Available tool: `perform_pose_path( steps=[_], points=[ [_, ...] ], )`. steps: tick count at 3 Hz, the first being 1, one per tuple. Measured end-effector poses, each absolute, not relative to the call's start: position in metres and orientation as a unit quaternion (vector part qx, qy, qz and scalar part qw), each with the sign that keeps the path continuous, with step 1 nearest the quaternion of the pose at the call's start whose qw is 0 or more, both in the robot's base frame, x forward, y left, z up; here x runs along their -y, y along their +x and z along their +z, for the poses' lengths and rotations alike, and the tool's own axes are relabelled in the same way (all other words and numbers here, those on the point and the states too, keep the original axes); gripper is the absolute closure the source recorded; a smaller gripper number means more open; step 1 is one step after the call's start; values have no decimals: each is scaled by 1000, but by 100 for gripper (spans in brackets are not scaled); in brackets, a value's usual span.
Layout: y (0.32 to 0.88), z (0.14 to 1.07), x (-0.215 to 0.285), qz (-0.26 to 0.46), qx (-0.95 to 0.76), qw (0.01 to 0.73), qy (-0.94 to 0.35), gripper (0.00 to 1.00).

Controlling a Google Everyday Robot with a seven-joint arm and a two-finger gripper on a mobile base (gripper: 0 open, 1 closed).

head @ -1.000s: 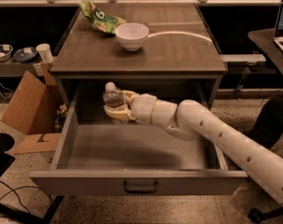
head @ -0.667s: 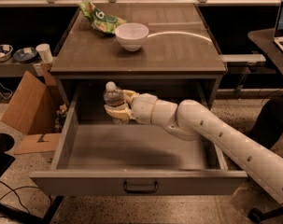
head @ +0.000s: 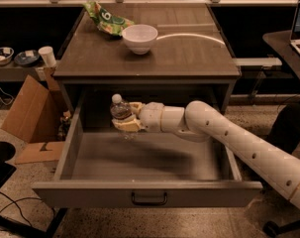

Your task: Place water bottle into top drawer

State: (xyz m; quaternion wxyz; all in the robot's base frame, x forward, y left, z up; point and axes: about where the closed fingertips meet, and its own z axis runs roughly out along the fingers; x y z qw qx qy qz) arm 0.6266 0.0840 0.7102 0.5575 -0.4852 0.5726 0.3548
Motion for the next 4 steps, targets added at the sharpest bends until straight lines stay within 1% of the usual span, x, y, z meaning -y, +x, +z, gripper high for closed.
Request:
perform_pose_path(
  steps=[2, 3, 4],
  points=[
    [610, 681, -87, 399, -574, 555, -450, 100],
    [609, 684, -87, 402, -574, 556, -447, 84],
    [609, 684, -87, 402, -574, 556, -447, 59]
  ],
)
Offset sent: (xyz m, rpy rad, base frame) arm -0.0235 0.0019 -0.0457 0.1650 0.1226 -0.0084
